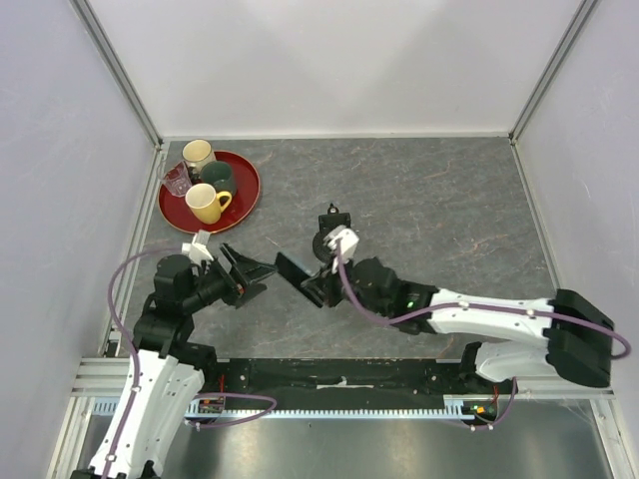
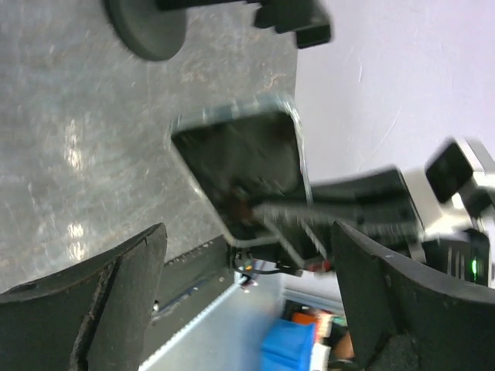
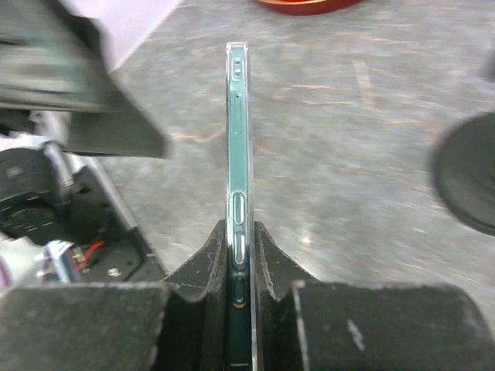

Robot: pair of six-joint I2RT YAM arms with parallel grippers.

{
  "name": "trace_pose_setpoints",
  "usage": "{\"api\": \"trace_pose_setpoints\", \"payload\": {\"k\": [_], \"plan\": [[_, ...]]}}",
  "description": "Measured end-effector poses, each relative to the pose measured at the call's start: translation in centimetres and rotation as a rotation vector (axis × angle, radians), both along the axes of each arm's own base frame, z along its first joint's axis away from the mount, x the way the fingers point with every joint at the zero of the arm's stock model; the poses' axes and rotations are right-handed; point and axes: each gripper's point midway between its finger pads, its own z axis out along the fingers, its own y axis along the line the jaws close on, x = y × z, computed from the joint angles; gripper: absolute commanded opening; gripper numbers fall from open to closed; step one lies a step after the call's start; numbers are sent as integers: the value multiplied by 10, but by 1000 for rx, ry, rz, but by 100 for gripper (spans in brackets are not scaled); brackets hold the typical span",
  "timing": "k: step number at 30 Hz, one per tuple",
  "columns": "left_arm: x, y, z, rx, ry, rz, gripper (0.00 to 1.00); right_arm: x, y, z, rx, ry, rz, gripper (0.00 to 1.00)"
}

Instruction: Place the phone on the phone stand

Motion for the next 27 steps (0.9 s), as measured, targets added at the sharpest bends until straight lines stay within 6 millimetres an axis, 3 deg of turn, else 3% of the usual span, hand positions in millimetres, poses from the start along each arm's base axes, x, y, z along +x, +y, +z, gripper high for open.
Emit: {"api": "trace_pose_setpoints", "payload": {"k": [5, 9, 15, 21, 27], "plan": [[2, 2, 42, 116, -239, -82, 91, 46, -68, 0, -103, -11, -149, 0], [6, 0, 64, 200, -368, -169, 88, 48, -93, -9, -184, 4, -134, 0], [12, -9, 74, 299, -499, -333, 83, 9, -90, -22, -292, 80, 104, 0], [-1, -25, 71, 345, -610, -520, 90, -26, -82, -13, -278, 91, 336, 0], [-25, -60, 57, 289, -626, -789, 91, -52, -69, 5, -224, 92, 533, 0]]}}
